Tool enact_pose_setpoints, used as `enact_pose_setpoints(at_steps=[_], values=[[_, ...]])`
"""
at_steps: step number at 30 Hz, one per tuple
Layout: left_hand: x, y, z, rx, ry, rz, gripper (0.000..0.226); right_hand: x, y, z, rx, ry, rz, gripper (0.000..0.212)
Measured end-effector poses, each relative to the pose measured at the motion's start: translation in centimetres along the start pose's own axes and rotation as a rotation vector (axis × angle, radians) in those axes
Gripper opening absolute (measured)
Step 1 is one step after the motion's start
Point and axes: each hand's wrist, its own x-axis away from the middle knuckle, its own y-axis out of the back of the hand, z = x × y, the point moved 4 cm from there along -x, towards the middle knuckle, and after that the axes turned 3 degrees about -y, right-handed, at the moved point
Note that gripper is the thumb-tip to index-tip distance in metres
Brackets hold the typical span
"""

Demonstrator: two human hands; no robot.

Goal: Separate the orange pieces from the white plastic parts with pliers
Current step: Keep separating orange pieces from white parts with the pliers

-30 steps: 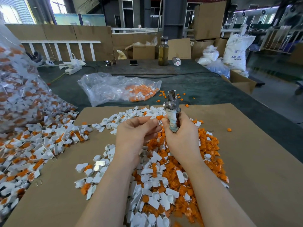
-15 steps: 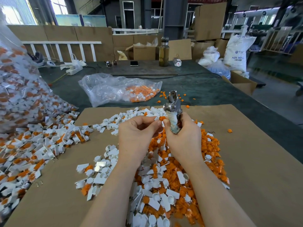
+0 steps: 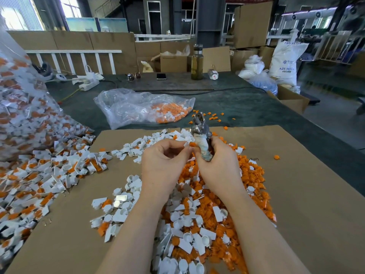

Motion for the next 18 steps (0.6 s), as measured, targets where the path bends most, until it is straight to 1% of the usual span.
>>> enact_pose_setpoints(at_steps=[5,8,10,13,18], values=[[-0.2,0.2,0.3,0.012,0.017,-0.049,0.016,-0.2,-0.2,-0.2,-0.035,-0.012,0.106,0.012],[-0.3,0.4,0.5,0.040,0.017,-0.056,0.014,-0.3,-0.1,-0.3,-0.036,-0.035,0.168,0.017],[-0.5,0.7,0.5,0.085,0.017,-0.061,0.013,-0.4,0.1,-0.6,-0.030,-0.050,0.207,0.016],[-0.6,0.9,0.4,0.145,0.008,-0.057,0.011,-0.4,0.6,-0.8,-0.036,-0.059,0.277,0.014],[-0.6,1.4,0.0,0.215,-0.043,-0.032,0.014,-0.1,0.6,-0.6,0.017,-0.024,0.392,0.017]])
